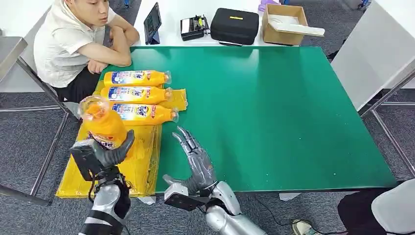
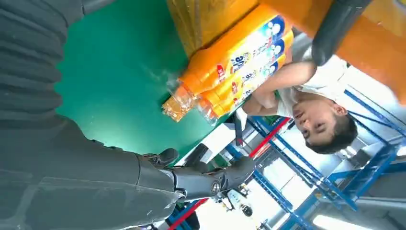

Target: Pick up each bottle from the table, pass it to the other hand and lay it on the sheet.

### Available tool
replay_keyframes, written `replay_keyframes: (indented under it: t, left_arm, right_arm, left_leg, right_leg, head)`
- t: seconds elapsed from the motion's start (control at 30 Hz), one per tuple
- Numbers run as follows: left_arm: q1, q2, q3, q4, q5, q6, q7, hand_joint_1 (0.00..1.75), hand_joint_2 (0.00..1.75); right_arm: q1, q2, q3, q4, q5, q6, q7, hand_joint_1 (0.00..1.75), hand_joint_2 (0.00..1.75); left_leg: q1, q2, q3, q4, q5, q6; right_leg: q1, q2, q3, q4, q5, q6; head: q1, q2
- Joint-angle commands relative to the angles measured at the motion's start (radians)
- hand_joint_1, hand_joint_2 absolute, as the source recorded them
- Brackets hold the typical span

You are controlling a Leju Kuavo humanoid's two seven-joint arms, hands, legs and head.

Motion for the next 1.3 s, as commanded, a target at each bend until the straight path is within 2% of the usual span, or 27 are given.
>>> replay_keyframes:
  t: [0.03,0.1,0.13,0.67,0.8,0.83,0.87,0.93,1.1,1.17,1.2,1.23,1.27,1.3]
  left_arm:
    - [-0.101,0.077,0.099,0.267,-0.824,0.02,0.175,1.75,1.75]
    - [-0.123,0.095,0.091,0.316,-0.942,0.02,0.2,1.75,1.75]
    - [-0.157,0.118,0.045,0.373,-1.026,0.002,0.237,1.75,1.75]
    - [-0.161,0.116,0.041,0.373,-1.029,-0.001,0.245,1.75,1.75]
    - [-0.209,0.161,-0.054,0.416,-1.15,-0.096,0.297,1.75,1.75]
    - [-0.227,0.165,-0.069,0.44,-1.15,-0.129,0.296,1.75,1.75]
    - [-0.236,0.163,-0.074,0.452,-1.147,-0.151,0.293,1.75,1.75]
    - [-0.269,0.156,-0.087,0.505,-1.122,-0.233,0.281,1.75,1.75]
    - [-0.33,0.118,-0.08,0.595,-1.032,-0.302,0.252,1.75,1.75]
    - [-0.354,0.118,-0.106,0.636,-1.045,-0.356,0.257,1.69,1.75]
    - [-0.37,0.116,-0.127,0.672,-1.043,-0.415,0.254,1.64,1.75]
    - [-0.376,0.119,-0.143,0.693,-1.038,-0.46,0.25,1.55,1.75]
    - [-0.38,0.12,-0.151,0.705,-1.036,-0.481,0.248,1.68,1.75]
    - [-0.388,0.124,-0.166,0.724,-1.035,-0.508,0.248,1.54,1.75]
  right_arm:
    - [-0.015,-0.016,-0.033,-0.037,-0.019,0.042,-0.035,0.0,1.75]
    - [-0.02,-0.015,-0.04,-0.038,-0.02,0.052,-0.036,0.0,1.75]
    - [-0.024,-0.017,-0.046,-0.044,-0.02,0.059,-0.039,0.0,1.75]
    - [-0.022,-0.019,-0.049,-0.049,-0.02,0.062,-0.039,0.0,1.75]
    - [-0.015,-0.024,-0.059,-0.083,-0.015,0.071,-0.055,0.0,1.75]
    - [-0.011,-0.027,-0.062,-0.103,-0.018,0.073,-0.059,0.0,1.75]
    - [-0.009,-0.028,-0.063,-0.113,-0.017,0.072,-0.06,0.0,1.75]
    - [-0.004,-0.031,-0.063,-0.147,-0.019,0.077,-0.067,0.0,1.75]
    - [0.01,-0.032,-0.043,-0.202,-0.022,0.099,-0.087,0.0,1.75]
    - [0.008,-0.034,-0.041,-0.206,-0.021,0.101,-0.088,0.0,1.75]
    - [0.006,-0.035,-0.044,-0.204,-0.022,0.101,-0.086,0.0,1.75]
    - [0.007,-0.038,-0.046,-0.206,-0.022,0.103,-0.086,0.0,1.75]
    - [0.009,-0.039,-0.049,-0.21,-0.021,0.099,-0.088,0.0,1.75]
    - [0.009,-0.04,-0.049,-0.209,-0.021,0.098,-0.089,0.0,1.75]
  left_leg:
    - [0.0,0.002,0.004,-0.001,-0.001,0.0]
    - [0.001,0.004,0.008,-0.001,-0.002,0.0]
    - [0.0,0.003,0.005,-0.001,-0.001,0.0]
    - [0.001,0.001,0.003,0.0,0.0,-0.001]
    - [0.001,0.001,0.002,0.0,0.0,-0.001]
    - [0.002,0.001,0.007,0.001,-0.002,-0.001]
    - [0.001,-0.001,0.002,0.001,0.0,-0.001]
    - [0.001,0.0,0.004,0.001,-0.001,0.0]
    - [0.001,-0.001,0.002,0.0,0.0,0.0]
    - [0.002,-0.002,0.006,0.002,-0.002,0.0]
    - [0.001,-0.001,0.002,0.0,0.0,0.0]
    - [0.001,-0.001,0.005,0.001,-0.001,0.0]
    - [0.001,-0.001,0.004,0.001,0.0,0.0]
    - [0.001,-0.001,0.006,0.001,-0.002,0.0]
  right_leg:
    - [0.0,0.001,0.004,-0.001,0.0,-0.003]
    - [0.002,0.002,0.007,-0.001,-0.001,-0.005]
    - [0.001,0.001,0.004,-0.001,0.0,-0.003]
    - [0.001,0.0,0.003,0.0,-0.001,-0.003]
    - [0.002,-0.001,0.003,0.0,-0.001,-0.003]
    - [0.003,-0.002,0.007,0.001,-0.003,-0.006]
    - [0.002,-0.002,0.003,0.0,-0.001,-0.003]
    - [0.002,-0.002,0.004,0.0,-0.002,-0.004]
    - [0.001,-0.003,0.003,0.0,-0.001,-0.003]
    - [0.003,-0.004,0.008,0.001,-0.004,-0.005]
    - [0.001,-0.002,0.003,0.0,-0.001,-0.002]
    - [0.002,-0.003,0.006,0.0,-0.003,-0.004]
    - [0.002,-0.003,0.005,0.0,-0.002,-0.003]
    - [0.002,-0.003,0.007,0.0,-0.003,-0.004]
  head:
    - [0.0,0.0]
    - [0.0,0.0]
    - [0.0,0.0]
    - [0.0,0.0]
    - [0.0,0.0]
    - [0.0,0.0]
    - [0.0,0.0]
    - [0.0,0.0]
    - [0.0,0.0]
    - [0.0,0.0]
    - [0.0,0.0]
    - [0.0,0.0]
    - [0.0,0.0]
    - [0.0,0.0]
